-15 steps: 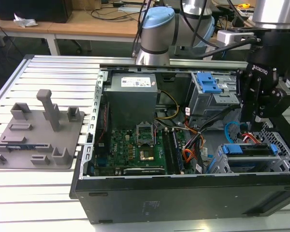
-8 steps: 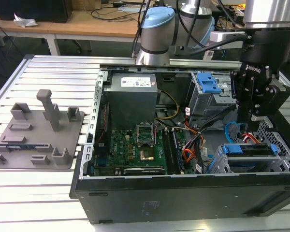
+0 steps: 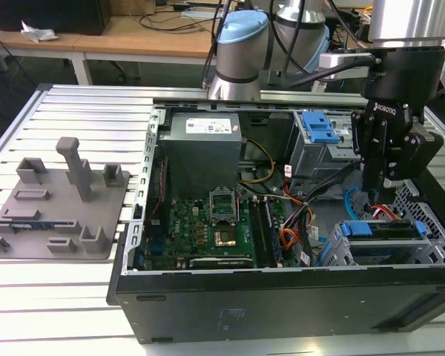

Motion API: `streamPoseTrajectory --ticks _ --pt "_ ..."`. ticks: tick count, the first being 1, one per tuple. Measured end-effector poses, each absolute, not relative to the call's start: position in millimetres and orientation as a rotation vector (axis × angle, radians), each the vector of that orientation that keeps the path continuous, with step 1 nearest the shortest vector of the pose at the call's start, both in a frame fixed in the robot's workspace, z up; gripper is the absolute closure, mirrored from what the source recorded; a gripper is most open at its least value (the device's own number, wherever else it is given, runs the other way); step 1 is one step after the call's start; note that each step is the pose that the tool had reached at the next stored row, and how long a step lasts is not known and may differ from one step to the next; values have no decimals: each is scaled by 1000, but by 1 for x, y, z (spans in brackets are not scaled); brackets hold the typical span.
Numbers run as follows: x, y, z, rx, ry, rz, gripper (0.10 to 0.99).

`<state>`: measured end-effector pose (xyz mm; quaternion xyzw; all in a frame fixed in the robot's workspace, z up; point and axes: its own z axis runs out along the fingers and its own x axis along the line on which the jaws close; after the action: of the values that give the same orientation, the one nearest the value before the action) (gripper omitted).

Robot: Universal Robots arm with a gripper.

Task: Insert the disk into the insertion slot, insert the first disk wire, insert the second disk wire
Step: 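Insert the second disk wire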

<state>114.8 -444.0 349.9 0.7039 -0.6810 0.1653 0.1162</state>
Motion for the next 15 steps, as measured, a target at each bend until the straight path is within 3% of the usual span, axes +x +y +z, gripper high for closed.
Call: streamPoseTrajectory --ticks 3,6,12,15 --pt "115 -444 350 2061 -1994 484 678" --pt "115 -444 350 2061 -1994 484 878" --pt "115 -444 347 2061 -1994 484 878" --pt "115 -444 344 2061 -1994 484 925"
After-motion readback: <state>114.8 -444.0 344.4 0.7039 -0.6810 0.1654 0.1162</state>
